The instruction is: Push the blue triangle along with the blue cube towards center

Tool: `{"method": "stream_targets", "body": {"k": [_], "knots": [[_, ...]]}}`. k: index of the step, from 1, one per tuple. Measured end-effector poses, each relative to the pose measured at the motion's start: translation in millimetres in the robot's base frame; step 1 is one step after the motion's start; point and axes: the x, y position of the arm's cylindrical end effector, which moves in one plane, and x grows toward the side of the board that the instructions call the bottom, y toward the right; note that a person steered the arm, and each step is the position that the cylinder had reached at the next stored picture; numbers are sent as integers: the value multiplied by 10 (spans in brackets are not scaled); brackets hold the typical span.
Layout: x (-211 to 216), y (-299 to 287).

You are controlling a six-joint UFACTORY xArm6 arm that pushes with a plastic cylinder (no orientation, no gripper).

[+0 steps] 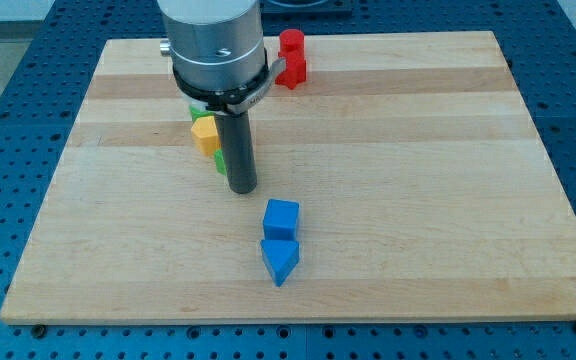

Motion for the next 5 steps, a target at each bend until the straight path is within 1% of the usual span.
{"method": "stream_targets", "body": {"k": [3,4,5], "knots": [[-121,-472],[86,-472],[562,-516]]}}
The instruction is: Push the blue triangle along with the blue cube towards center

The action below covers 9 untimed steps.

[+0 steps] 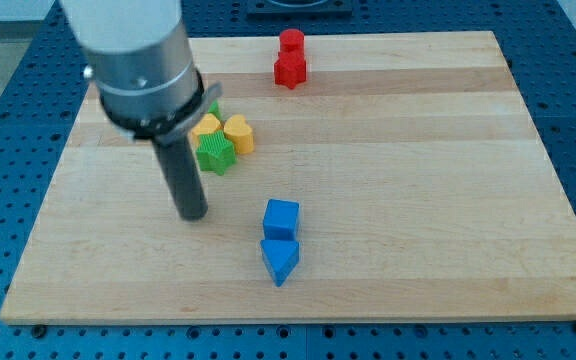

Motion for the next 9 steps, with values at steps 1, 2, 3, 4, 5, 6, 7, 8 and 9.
{"method": "stream_targets", "body": {"k": [1,2,3,4,5,6,7,8,9], "knots": [[573,166],[929,668],[903,971],[770,1061],[620,1165],[461,1235],[304,1245],[143,1266],[-10,1266]]}}
